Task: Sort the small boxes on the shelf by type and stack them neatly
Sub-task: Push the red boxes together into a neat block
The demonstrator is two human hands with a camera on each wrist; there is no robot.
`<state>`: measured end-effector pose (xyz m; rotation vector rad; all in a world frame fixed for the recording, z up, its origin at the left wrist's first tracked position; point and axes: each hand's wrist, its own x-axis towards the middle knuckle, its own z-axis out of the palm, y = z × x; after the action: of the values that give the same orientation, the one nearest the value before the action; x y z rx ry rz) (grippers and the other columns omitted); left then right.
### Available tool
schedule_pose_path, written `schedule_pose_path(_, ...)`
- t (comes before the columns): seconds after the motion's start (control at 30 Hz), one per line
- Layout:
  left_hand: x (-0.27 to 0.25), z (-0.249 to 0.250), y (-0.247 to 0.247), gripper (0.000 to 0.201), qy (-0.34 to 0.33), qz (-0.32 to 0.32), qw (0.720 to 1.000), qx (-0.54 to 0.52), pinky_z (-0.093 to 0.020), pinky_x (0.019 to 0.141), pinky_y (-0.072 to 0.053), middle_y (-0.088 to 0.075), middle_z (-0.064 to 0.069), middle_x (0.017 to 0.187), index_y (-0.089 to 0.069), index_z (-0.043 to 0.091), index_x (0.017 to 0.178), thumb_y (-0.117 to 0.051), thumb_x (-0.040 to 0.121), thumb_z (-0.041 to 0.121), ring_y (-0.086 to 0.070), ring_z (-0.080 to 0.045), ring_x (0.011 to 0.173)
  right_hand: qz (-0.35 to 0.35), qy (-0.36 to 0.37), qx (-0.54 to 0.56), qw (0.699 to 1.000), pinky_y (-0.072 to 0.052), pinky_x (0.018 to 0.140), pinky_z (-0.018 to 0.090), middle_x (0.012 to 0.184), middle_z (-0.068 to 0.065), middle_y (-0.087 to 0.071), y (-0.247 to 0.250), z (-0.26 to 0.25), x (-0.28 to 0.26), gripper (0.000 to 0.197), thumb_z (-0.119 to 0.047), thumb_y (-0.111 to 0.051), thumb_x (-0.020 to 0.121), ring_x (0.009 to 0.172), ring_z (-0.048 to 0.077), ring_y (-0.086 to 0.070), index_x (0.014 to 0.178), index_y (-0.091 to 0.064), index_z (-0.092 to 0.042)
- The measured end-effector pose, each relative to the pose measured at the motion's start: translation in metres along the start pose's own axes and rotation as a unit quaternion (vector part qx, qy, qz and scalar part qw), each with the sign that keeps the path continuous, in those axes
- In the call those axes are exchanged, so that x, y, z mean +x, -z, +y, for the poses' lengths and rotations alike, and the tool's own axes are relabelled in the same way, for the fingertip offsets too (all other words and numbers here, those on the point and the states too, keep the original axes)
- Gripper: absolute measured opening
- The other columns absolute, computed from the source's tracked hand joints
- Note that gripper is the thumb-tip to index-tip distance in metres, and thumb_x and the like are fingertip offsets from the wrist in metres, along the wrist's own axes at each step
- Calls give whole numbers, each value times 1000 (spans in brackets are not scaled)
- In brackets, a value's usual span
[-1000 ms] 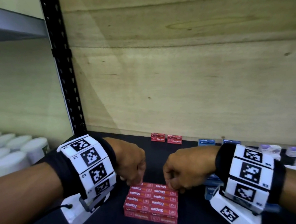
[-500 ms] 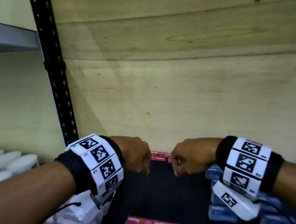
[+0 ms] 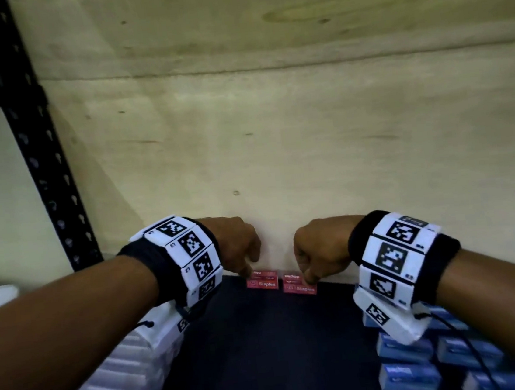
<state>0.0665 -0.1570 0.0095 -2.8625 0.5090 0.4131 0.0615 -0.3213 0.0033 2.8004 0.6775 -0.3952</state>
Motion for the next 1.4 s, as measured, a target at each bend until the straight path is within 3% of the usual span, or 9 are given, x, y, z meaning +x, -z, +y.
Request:
schedule_pose_path(0.17, 12, 8, -5, 28, -16, -27, 999, -13, -24, 74, -44, -70, -2, 111, -69, 16, 116, -70, 88, 18, -55, -14, 82, -11, 2, -17, 1000, -55, 77, 34, 102, 5, -72, -7, -1, 8, 25, -27, -73, 87, 92, 24, -68, 106, -73, -11)
schedule_pose_path(0.37, 0, 4, -8, 24, -14, -26, 999, -16, -24, 74, -43, -70, -3, 110, -70, 14, 115, -67, 91, 18, -56, -14, 85, -24, -1, -37, 999, -47, 62, 28, 100, 8, -72, -4, -4, 6, 20, -15, -69, 89, 84, 24, -66, 106, -72, -5)
schedule_pose_path(0.6, -45, 5, -15, 20, -23, -66, 997, -42, -23, 69, -49, -74, -2, 106, -74, 15, 108, -67, 90, 12, -62, -11, 82, -26, 13, -19, 999, -51, 70, 29, 104, 5, -72, -4, -25, -29, 18, -19, -64, 91, 90, 22, -67, 105, -73, -11)
schedule_pose_path(0.73, -77, 6, -23, 19, -32, -74, 995, -55, -29, 81, -54, -75, 0, 101, -76, 20, 104, -66, 89, 14, -69, -18, 94, -36, 40, -8, 999, -48, 65, 26, 101, 0, -69, -12, -45, -67, 20, -18, -58, 92, 84, 19, -63, 106, -71, -15)
schedule_pose_path(0.83, -101, 10, -32, 18, -37, -76, 994, -62, -28, 81, -54, -75, 2, 97, -77, 22, 101, -67, 87, 14, -67, -11, 84, -40, 57, -9, 998, -52, 71, 30, 101, 0, -71, -20, -59, -93, 20, -16, -56, 91, 90, 22, -67, 102, -73, -18)
schedule_pose_path(1.0, -130, 16, -46, 15, -38, -80, 995, -44, -27, 81, -54, -74, 9, 88, -77, 24, 98, -71, 85, 20, -61, -3, 75, -32, 72, 16, 997, -54, 71, 30, 87, -5, -68, -27, -73, -123, 16, -19, -59, 91, 87, 20, -68, 98, -74, -20)
schedule_pose_path(1.13, -145, 18, -54, 16, -26, -94, 993, -65, -28, 87, -55, -73, 11, 91, -76, 26, 101, -73, 86, 27, -66, -6, 86, -25, 73, 27, 997, -57, 79, 31, 77, -10, -62, -32, -80, -134, 12, -25, -65, 90, 87, 18, -67, 97, -74, -21)
schedule_pose_path(1.3, -157, 19, -56, 18, -27, -102, 991, -88, -19, 81, -50, -66, 22, 79, -75, 28, 105, -72, 87, 30, -57, 6, 71, -26, 73, 42, 996, -54, 72, 28, 79, -10, -66, -36, -86, -144, 12, -28, -64, 92, 72, 10, -62, 97, -73, -22)
schedule_pose_path(1.4, -161, 19, -56, 19, -28, -103, 990, -88, -23, 89, -52, -67, 23, 79, -76, 30, 104, -68, 88, 22, -60, 5, 78, -20, 73, 55, 996, -58, 77, 31, 90, -9, -73, -37, -87, -146, 16, -24, -58, 92, 83, 11, -67, 97, -73, -24)
